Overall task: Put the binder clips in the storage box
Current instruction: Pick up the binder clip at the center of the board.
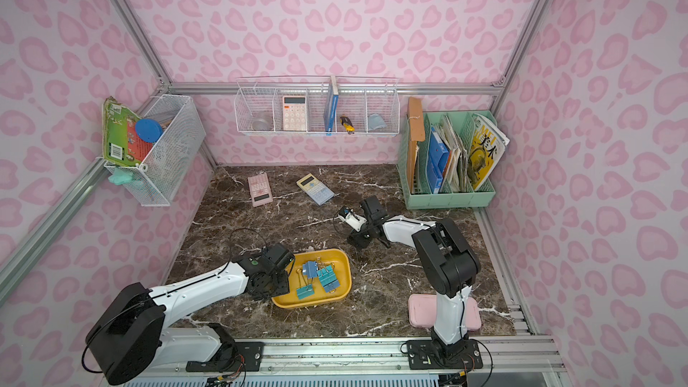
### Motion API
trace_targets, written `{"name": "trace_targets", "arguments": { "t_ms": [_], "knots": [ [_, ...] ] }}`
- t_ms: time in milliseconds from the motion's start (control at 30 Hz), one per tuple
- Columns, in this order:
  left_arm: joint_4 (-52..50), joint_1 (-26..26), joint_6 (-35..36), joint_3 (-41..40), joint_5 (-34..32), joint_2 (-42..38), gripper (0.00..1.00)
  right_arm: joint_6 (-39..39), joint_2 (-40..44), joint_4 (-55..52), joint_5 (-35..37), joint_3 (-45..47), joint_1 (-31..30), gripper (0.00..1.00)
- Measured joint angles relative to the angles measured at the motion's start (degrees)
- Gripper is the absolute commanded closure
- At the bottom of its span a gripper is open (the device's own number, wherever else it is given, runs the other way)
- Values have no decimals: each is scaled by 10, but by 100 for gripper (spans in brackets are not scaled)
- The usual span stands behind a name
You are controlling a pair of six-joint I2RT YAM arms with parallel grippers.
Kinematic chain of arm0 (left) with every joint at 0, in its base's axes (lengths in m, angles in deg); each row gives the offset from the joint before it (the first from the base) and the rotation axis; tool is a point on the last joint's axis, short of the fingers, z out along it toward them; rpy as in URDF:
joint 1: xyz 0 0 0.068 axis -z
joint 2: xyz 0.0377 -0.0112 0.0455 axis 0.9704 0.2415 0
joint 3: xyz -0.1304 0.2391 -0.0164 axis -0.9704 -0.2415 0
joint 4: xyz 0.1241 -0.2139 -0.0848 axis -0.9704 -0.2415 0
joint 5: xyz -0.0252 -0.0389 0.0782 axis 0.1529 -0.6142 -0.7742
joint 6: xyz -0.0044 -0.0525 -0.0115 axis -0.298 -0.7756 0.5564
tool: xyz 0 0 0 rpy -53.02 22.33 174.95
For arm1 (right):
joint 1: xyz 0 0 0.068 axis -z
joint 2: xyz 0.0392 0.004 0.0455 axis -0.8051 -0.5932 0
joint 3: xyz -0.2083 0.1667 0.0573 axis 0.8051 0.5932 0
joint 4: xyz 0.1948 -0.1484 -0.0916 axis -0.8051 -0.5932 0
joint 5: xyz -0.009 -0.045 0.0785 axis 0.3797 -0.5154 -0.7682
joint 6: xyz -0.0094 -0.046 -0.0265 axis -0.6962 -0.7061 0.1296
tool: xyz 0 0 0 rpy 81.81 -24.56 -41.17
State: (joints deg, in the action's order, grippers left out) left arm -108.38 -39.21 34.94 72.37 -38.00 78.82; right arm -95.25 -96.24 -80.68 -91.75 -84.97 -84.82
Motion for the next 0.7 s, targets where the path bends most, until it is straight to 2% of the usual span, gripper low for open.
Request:
{"name": "trace_targets", "arguments": {
  "t_ms": [200,267,333,700],
  "knots": [
    [3,0,0,0,-1,2,37,2,0,1,9,0,0,45],
    [5,0,0,0,-2,2,37,2,-1,3,11,0,0,53],
    [5,0,0,0,-2,2,37,4,-2,5,13,-2,0,57],
    [6,0,0,1,-2,4,37,14,28,11,36,-2,1,61]
  ]
}}
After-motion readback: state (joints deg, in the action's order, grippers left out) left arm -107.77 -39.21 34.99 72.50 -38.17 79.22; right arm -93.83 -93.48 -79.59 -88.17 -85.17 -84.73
